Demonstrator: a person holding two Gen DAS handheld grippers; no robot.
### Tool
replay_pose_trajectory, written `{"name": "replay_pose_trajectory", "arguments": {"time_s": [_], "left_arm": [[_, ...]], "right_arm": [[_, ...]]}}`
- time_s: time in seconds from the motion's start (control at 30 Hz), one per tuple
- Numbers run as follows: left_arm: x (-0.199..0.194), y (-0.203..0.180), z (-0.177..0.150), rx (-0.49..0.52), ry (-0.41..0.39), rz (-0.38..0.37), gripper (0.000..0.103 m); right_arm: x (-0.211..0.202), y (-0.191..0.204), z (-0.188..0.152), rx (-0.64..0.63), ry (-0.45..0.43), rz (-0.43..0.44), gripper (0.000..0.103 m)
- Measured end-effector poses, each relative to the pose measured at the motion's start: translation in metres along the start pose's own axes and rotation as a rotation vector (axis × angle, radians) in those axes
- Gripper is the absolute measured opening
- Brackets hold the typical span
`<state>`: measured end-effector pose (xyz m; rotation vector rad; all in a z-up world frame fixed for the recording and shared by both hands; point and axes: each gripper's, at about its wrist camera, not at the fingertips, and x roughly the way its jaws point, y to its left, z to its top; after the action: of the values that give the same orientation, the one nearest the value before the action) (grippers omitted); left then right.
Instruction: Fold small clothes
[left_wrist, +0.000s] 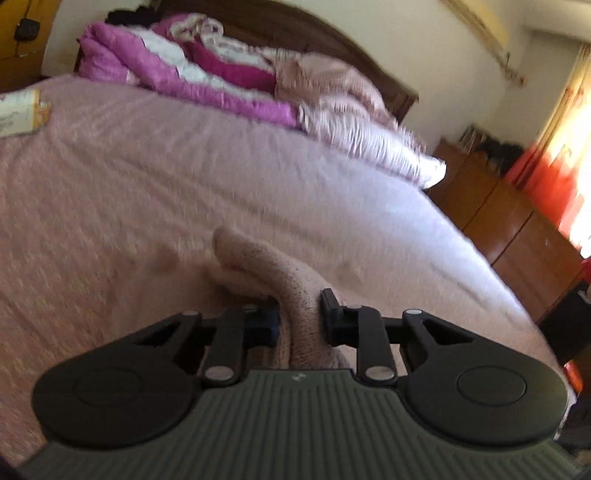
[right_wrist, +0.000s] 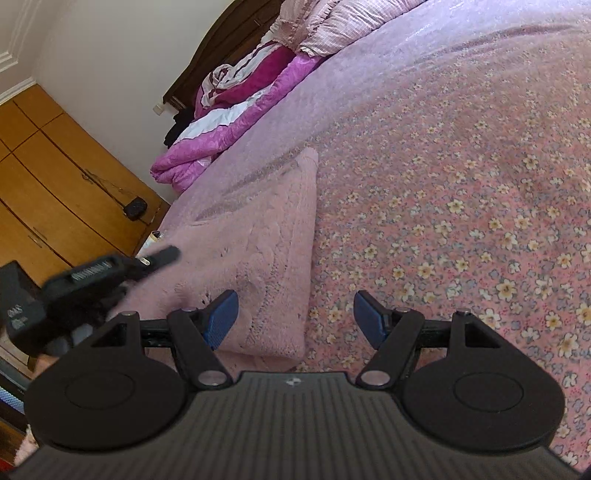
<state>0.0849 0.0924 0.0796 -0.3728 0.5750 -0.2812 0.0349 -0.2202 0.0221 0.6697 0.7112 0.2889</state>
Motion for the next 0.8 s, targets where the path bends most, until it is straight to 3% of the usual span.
{"name": "replay_pose_trajectory", "arguments": {"time_s": [0.1,0.3,0.43,0.57,0.7,0.8], "left_arm": [[-0.012,0.015,0.004,0.006,-0.025,0.044,0.024],[-0.012,0.063,-0.022,0.028,0.057,0.236,0.024],[-0.019,0.08,-0.025,-0.055,0.057,0.198,0.032],[-0.021,0.08,-0.022,-0.061,0.07,0.231,0.057],[-0.022,0.086,-0.025,-0.101,0.099,0.252,0.072],[-0.022,0.091,-0.025,-0.149,0.125,0.219,0.072]], "right_arm": [[0.0,0.007,0.001,-0.029,0.004,0.005,0.076],[0.003,0.022,-0.002,-0.117,0.021,0.007,0.076],[0.017,0.03,0.0,-0.123,0.053,0.013,0.076],[0.028,0.038,0.003,-0.138,0.08,0.025,0.076],[0.037,0.044,0.01,-0.134,0.093,0.043,0.084],[0.046,0.046,0.015,-0.133,0.11,0.05,0.085]]}}
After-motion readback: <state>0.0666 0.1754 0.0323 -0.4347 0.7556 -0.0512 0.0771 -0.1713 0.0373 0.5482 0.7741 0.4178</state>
